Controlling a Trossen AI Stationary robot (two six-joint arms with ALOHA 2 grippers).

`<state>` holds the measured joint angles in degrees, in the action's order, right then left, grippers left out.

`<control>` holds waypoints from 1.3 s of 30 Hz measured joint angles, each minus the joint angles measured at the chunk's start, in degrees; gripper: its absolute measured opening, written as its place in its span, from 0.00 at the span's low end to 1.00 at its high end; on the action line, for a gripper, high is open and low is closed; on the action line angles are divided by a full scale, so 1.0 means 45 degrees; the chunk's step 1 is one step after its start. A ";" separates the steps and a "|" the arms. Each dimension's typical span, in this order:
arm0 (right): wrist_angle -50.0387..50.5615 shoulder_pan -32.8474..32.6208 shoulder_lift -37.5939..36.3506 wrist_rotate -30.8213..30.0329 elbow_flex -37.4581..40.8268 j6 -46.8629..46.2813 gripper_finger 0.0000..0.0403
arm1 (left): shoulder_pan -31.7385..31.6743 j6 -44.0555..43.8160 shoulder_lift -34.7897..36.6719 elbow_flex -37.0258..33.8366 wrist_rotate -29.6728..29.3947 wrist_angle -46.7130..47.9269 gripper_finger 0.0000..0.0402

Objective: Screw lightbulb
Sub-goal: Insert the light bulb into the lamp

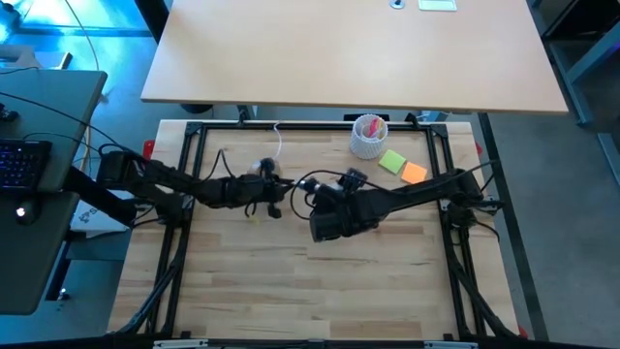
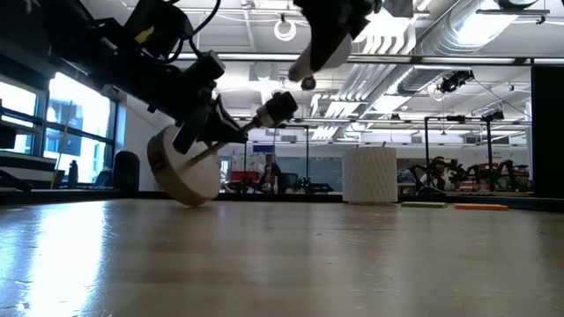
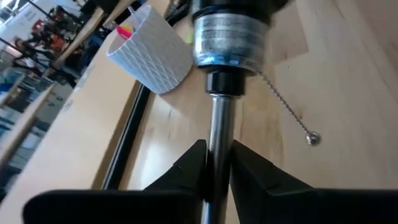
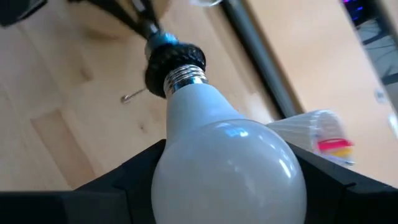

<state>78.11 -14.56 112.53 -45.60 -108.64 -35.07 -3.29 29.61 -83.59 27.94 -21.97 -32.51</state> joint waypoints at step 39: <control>0.1548 -0.1994 0.0019 -0.1414 -0.3333 -0.1015 0.65 | -0.2253 -0.8188 -0.3055 -0.1634 0.5934 -0.7160 0.40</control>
<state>85.07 -23.53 112.62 -51.96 -123.63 -39.63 -13.43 -7.24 -97.34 20.59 4.73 -64.73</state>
